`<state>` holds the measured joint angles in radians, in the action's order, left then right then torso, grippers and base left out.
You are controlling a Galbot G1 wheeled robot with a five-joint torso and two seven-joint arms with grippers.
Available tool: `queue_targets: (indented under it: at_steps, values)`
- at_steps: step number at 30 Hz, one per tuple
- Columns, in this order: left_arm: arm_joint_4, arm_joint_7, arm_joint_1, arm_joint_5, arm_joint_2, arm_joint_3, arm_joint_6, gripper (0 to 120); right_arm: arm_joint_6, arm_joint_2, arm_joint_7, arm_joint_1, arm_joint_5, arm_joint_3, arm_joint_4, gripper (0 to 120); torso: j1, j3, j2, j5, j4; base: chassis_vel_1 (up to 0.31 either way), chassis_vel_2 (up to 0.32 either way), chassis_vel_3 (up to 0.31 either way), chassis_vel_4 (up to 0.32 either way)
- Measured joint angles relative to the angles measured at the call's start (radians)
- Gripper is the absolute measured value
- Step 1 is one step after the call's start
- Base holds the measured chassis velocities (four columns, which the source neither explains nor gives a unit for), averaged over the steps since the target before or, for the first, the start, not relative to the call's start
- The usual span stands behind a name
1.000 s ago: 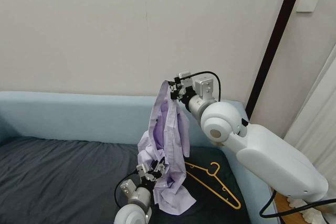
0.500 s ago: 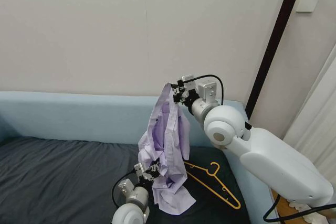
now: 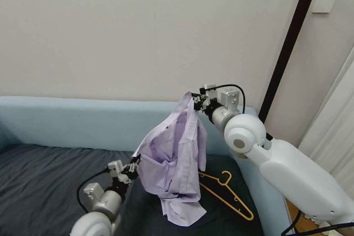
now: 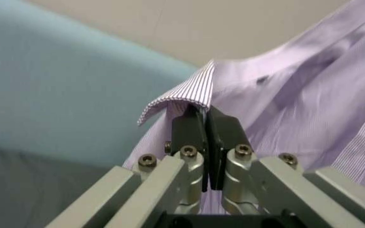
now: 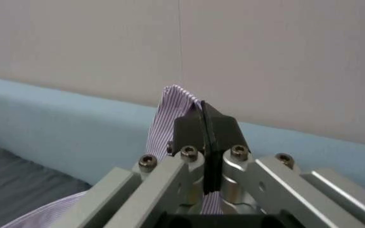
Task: Pick up the clothes from the sofa and hang them on the clothes hanger.
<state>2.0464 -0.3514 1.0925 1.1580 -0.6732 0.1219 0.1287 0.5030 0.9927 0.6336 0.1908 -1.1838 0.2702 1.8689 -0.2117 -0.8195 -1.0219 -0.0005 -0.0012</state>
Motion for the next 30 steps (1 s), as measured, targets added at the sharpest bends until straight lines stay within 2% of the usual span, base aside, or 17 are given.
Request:
queue_targets:
  at_steps: [1,2,5,7,8,9,12,13,15,16,18,19,21,24,27,29,30]
  values:
    - [0.006,-0.004,-0.041,0.031,0.040,-0.001,-0.009,0,-0.001,0.011,0.001,-0.010,-0.011,-0.004,-0.016,0,0.000,0.000,0.000,-0.0003,0.0001,0.000,0.000,0.000,0.000]
    - [0.006,-0.004,-0.041,0.031,0.040,-0.001,-0.009,0,-0.001,0.011,0.001,-0.010,-0.011,-0.004,-0.016,0,0.000,0.000,0.000,-0.0003,0.0001,0.000,0.000,0.000,0.000]
    - [-0.014,-0.018,-0.199,0.118,0.132,-0.034,-0.030,0,-0.008,0.034,-0.007,-0.037,-0.026,-0.007,-0.076,0,0.000,0.000,0.000,-0.0001,0.0001,0.000,0.000,0.000,0.000]
    - [-0.048,-0.025,-0.315,0.167,0.158,-0.069,-0.052,0,-0.017,0.045,-0.023,-0.053,-0.015,-0.002,-0.116,0,0.000,0.000,0.000,-0.0006,0.0000,0.000,0.000,0.000,0.000]
    - [-0.048,-0.025,-0.315,0.167,0.158,-0.069,-0.052,0,-0.017,0.045,-0.023,-0.053,-0.015,-0.002,-0.116,0,0.000,0.000,0.000,-0.0006,0.0000,0.000,0.000,0.000,0.000]
    - [-0.072,-0.025,-0.385,0.188,0.164,-0.100,-0.065,0,-0.023,0.053,-0.031,-0.060,-0.007,0.000,-0.139,0,0.000,0.000,0.000,-0.0002,0.0002,0.000,0.000,0.000,0.000]
    - [-0.183,-0.023,-0.639,0.237,0.148,-0.234,-0.100,0,-0.040,0.079,-0.049,-0.086,0.024,-0.005,-0.223,0,0.000,0.000,0.000,-0.0001,0.0003,0.000,0.000,0.000,0.000]
    - [-0.183,-0.023,-0.639,0.237,0.148,-0.234,-0.100,0,-0.040,0.079,-0.049,-0.086,0.024,-0.005,-0.223,0,0.000,0.000,0.000,-0.0001,0.0003,0.000,0.000,0.000,0.000]
    - [-0.250,-0.019,-0.778,0.254,0.119,-0.312,-0.116,0,-0.053,0.089,-0.066,-0.112,0.045,-0.010,-0.270,0,0.000,0.000,0.000,-0.0002,0.0003,0.000,0.000,0.000,0.000]
    - [-0.308,-0.013,-0.891,0.265,0.089,-0.392,-0.126,0,-0.061,0.094,-0.080,-0.137,0.059,-0.012,-0.302,0,0.000,0.000,0.000,0.0000,0.0000,0.000,0.000,0.000,0.000]
    - [-0.390,-0.007,-1.036,0.278,0.039,-0.498,-0.134,0,-0.069,0.095,-0.097,-0.181,0.076,-0.010,-0.336,0,0.000,-0.001,0.000,-0.0002,-0.0005,0.000,0.000,0.000,0.000]
    - [-0.390,-0.007,-1.036,0.278,0.039,-0.498,-0.134,0,-0.069,0.095,-0.097,-0.181,0.076,-0.010,-0.336,0,0.000,-0.001,0.000,-0.0002,-0.0005,0.000,0.000,0.000,0.000]
    - [-0.449,0.001,-1.152,0.288,-0.010,-0.569,-0.142,0,-0.079,0.098,-0.109,-0.247,0.094,0.003,-0.373,0,0.000,0.000,0.000,0.0005,-0.0007,0.000,0.000,0.000,0.000]
    - [-0.487,0.013,-1.229,0.288,-0.038,-0.614,-0.145,0,-0.101,0.106,-0.121,-0.322,0.127,0.029,-0.424,0,0.000,0.000,0.000,0.0003,-0.0004,0.000,0.000,0.000,0.000]
    - [-0.477,0.011,-1.225,0.279,-0.033,-0.609,-0.144,0,-0.103,0.098,-0.121,-0.341,0.126,0.043,-0.422,0,0.000,0.000,0.000,-0.0002,0.0003,0.000,0.000,0.000,0.000]
    - [-0.418,0.001,-1.170,0.271,0.017,-0.564,-0.141,0,-0.092,0.057,-0.110,-0.321,0.104,0.063,-0.344,0,0.000,0.000,0.000,-0.0004,-0.0001,0.000,0.000,0.000,0.000]
    - [-0.418,0.001,-1.170,0.271,0.017,-0.564,-0.141,0,-0.092,0.057,-0.110,-0.321,0.104,0.063,-0.344,0,0.000,0.000,0.000,-0.0004,-0.0001,0.000,0.000,0.000,0.000]
